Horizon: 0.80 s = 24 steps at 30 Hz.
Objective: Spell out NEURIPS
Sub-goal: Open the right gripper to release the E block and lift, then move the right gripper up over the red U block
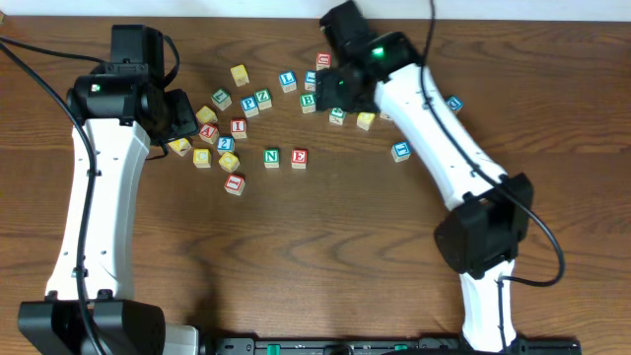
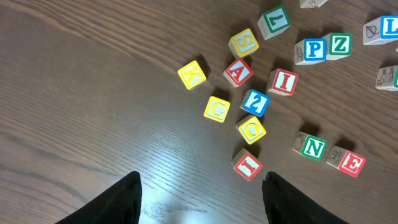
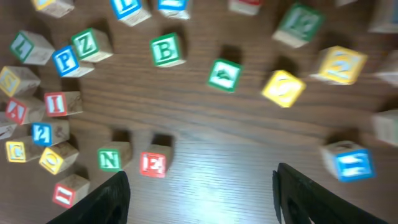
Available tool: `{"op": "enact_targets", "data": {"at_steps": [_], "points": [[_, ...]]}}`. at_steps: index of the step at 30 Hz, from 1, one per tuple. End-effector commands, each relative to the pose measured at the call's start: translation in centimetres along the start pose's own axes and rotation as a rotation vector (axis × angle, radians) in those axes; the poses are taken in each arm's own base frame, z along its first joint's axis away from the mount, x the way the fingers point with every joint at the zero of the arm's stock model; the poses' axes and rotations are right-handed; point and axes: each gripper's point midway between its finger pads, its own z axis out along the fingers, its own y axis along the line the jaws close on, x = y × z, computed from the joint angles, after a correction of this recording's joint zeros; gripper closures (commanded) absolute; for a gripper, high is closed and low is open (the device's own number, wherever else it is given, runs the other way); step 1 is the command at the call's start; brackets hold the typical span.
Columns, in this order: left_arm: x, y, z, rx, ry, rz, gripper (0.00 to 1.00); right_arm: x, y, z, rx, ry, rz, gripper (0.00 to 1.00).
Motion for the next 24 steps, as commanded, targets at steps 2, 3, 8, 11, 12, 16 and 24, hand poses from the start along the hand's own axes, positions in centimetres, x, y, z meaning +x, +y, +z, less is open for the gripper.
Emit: {"op": "enact_targets", "data": {"at_steps": [2, 3, 8, 11, 12, 16, 24], "points": [[-0.2, 0.1, -0.4, 0.0, -0.014, -0.018, 0.39, -0.8, -1.9, -1.0, 0.012, -0.005, -0.025, 0.29], [-0.2, 0.1, -0.4, 0.0, -0.014, -0.018, 0.39, -0.8, -2.3, -1.0, 0.019, 0.002, -0.018, 0.29], [-0.2, 0.1, -0.4, 0.0, -0.014, -0.018, 0.39, -1.4, -3.6, -1.0, 0.028, -0.003, 0.005, 0.29], [-0.2, 0.0, -0.4, 0.002, -0.013, -0.021, 0.39, -1.8, -4.4, -1.1, 0.04, -0.012, 0.02, 0.29], [-0.2, 0.0, -0.4, 0.003, -0.013, -0.02, 0.39, -1.9, -4.6, -1.1, 0.045, -0.015, 0.022, 0.29], [-0.2, 0.0, -0.4, 0.003, -0.014, -0.021, 0.39, -2.4, -5.3, -1.1, 0.066, -0.029, 0.029, 0.29], [-0.2, 0.0, -0.4, 0.003, -0.014, -0.021, 0.39, -2.9, -5.5, -1.2, 0.073, -0.051, 0.023, 0.28]]}}
